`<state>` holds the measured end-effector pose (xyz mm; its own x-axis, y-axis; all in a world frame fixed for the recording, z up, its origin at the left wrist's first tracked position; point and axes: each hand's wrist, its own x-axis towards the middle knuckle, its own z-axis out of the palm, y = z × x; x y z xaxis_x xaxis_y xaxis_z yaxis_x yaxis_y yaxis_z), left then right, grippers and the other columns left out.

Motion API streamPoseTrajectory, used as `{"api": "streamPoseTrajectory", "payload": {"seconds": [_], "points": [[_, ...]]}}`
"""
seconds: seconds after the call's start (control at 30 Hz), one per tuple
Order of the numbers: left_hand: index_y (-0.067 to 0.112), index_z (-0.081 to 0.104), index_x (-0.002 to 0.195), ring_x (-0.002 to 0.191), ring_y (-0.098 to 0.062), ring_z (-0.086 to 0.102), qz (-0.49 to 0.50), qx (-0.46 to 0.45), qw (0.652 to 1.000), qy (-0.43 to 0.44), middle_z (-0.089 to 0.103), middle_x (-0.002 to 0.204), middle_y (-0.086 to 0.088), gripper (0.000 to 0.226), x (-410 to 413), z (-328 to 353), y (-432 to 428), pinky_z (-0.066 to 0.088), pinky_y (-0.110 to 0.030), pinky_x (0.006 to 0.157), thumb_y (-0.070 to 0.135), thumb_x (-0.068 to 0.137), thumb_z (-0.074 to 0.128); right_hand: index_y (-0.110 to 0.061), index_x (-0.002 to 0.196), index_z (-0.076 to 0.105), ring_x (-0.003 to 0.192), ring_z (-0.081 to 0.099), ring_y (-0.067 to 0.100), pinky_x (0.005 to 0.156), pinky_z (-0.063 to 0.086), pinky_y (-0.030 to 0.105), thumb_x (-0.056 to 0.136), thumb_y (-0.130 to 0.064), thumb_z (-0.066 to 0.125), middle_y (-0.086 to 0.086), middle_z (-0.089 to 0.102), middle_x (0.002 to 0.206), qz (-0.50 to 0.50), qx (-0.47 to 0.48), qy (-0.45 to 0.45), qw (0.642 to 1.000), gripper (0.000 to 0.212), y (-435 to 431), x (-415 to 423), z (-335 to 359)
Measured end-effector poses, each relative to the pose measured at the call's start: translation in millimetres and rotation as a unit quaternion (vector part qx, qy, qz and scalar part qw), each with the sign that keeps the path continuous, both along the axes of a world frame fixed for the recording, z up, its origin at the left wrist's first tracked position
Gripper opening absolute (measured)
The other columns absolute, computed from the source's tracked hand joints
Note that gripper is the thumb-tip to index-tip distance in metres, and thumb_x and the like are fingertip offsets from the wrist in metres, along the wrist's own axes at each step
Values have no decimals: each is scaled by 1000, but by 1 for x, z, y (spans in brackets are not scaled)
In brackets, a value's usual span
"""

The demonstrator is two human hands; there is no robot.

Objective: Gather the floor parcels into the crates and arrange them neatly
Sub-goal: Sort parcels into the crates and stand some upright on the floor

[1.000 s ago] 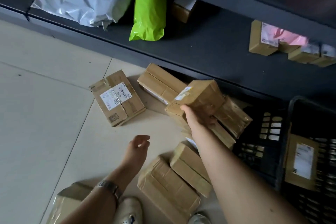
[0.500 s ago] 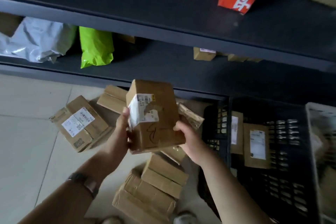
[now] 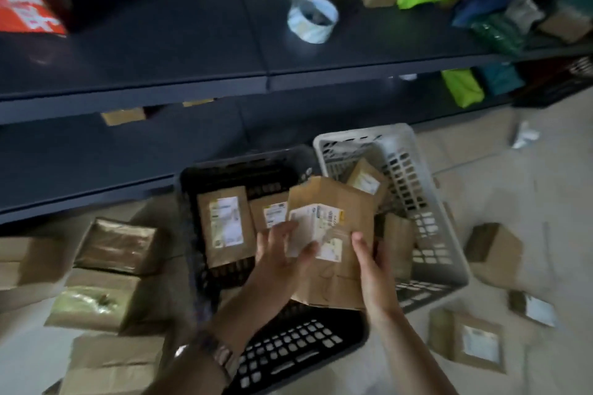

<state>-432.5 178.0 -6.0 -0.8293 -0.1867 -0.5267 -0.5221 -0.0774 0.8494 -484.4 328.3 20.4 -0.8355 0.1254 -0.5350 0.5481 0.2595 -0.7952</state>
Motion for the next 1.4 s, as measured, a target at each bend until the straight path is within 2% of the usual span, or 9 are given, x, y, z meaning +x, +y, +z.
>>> {"api": "streamPoseTrajectory", "payload": {"seconds": [0.1, 0.3, 0.4, 0.53, 0.7, 0.83, 1.0, 1.17, 1.4], "points": [[30, 43, 132, 121, -13, 46, -38, 39, 998, -14, 36, 130, 2, 42, -58, -5, 78, 45, -33, 100, 33, 93, 59, -15, 129, 51, 79, 57, -1, 58, 44, 7, 93, -35, 61, -5, 62, 105, -35, 61, 22, 997, 42, 79, -44, 3], [20, 45, 136, 117, -15, 49, -91, -9, 996, -20, 44, 129, -1, 41, -135, -32, 176, 45, -30, 95, 25, 96, 52, -18, 140, 42, 99, 52, 15, 84, 40, 32, 93, -43, 62, -4, 54, 116, -61, 75, 0, 995, 56, 166, -105, -36], [23, 42, 138, 119, -14, 48, -103, -28, 994, -8, 36, 125, 3, 42, -147, -41, 188, 41, -21, 91, 19, 97, 52, -24, 143, 40, 107, 55, 17, 90, 45, 36, 95, -38, 60, -2, 55, 130, -54, 24, -29, 998, 54, 179, -118, -58], [35, 28, 145, 128, -12, 27, -72, -61, 994, -49, 18, 133, 11, 61, -146, -59, 180, 39, -40, 107, 20, 93, 58, -31, 154, 16, 136, 43, 22, 107, 44, 50, 82, -40, 75, 0, 37, 152, -17, -62, -38, 997, 93, 185, -113, -69], [27, 43, 137, 115, -10, 38, -27, -94, 993, -60, 26, 142, -3, 40, -145, -44, 146, 40, -29, 88, 17, 99, 50, -35, 151, 26, 134, 45, 15, 106, 45, 50, 78, -56, 74, -5, 40, 150, 40, -20, -32, 998, 89, 176, -94, -38], [28, 54, 120, 113, -11, 51, -30, -127, 991, -14, 49, 128, 2, 26, -133, -15, 107, 40, -12, 72, 13, 101, 45, -42, 130, 38, 94, 62, -8, 80, 54, 21, 94, -33, 64, -19, 57, 115, 112, 24, -8, 993, 45, 139, -90, -8], [51, 52, 104, 106, 4, 55, -19, -192, 981, 30, 56, 115, 23, 39, -98, 38, 23, 41, -11, 81, 13, 98, 49, -33, 152, 26, 136, 40, 9, 112, 38, 35, 93, -47, 60, -7, 32, 155, 275, 123, 76, 950, 70, 63, -91, 38], [43, 53, 112, 106, -10, 60, 8, -273, 962, 21, 58, 120, 10, 37, -22, 108, -80, 48, -29, 92, 11, 95, 51, -31, 149, 35, 129, 46, 4, 103, 36, 18, 95, -38, 62, -11, 39, 149, 367, 98, 126, 917, 61, -26, -64, 100], [33, 58, 122, 113, -14, 58, 129, -310, 941, 36, 54, 123, 8, 37, 113, 247, -210, 48, -35, 95, 12, 93, 54, -31, 132, 53, 120, 49, 3, 99, 41, 21, 93, -34, 64, -11, 46, 131, 461, 46, 193, 865, 40, -171, 29, 221]]}}
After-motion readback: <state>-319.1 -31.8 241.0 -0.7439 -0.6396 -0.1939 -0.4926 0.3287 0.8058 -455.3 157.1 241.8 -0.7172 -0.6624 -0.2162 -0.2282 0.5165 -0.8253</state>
